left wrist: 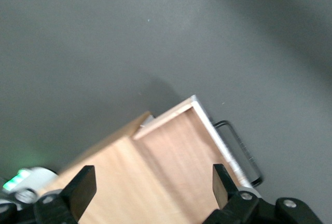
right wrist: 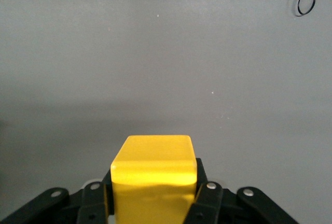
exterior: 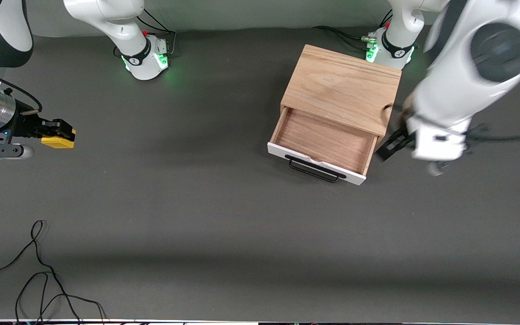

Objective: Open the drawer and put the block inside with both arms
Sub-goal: 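Carry the cube with the right gripper while the left gripper withdraws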

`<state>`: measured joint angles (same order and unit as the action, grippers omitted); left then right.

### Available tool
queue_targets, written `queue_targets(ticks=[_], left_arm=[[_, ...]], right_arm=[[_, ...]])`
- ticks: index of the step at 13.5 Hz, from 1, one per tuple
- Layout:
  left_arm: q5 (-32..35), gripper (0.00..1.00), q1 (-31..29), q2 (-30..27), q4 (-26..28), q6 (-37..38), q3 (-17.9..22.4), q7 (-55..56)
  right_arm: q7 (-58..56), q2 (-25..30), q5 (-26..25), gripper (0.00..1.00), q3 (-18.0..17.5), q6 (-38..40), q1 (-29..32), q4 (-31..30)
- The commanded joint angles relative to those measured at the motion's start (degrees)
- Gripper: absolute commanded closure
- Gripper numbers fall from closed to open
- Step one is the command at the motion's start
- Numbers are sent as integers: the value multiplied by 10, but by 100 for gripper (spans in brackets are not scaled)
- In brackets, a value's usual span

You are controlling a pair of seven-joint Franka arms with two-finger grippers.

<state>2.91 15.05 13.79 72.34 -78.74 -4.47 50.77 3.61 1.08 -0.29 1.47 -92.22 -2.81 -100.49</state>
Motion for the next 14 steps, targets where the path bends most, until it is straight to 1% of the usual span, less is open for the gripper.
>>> queue_targets(ticks=[1, 2, 4, 6, 7, 9, 11, 14], left_arm=[[-1, 0, -38, -45, 46, 0, -2, -203], [0, 0, -55, -45, 47, -9, -2, -278], [3, 0, -78, -39, 47, -37, -2, -354], [24, 0, -76, -28, 54, -55, -3, -370], [34, 0, -73, -30, 52, -52, -5, -372], [30, 0, -78, -33, 54, -42, -5, -372], [25, 0, -81, -32, 54, -44, -4, -373], [13, 0, -92, -31, 53, -62, -3, -372]], right_arm=[[46, 16, -2, 74, 0, -2, -31, -5], [60, 18, 9, 74, 0, -2, -45, -5], [114, 19, 21, 74, -3, -2, -78, -2], [195, 17, 22, 74, -4, -10, -137, 2], [239, 14, 22, 74, -4, -23, -166, 2], [337, -3, 34, 74, -4, -45, -227, 13], [441, -50, 35, 75, -5, -54, -291, 62], [578, -155, 34, 76, -5, -54, -372, 182]])
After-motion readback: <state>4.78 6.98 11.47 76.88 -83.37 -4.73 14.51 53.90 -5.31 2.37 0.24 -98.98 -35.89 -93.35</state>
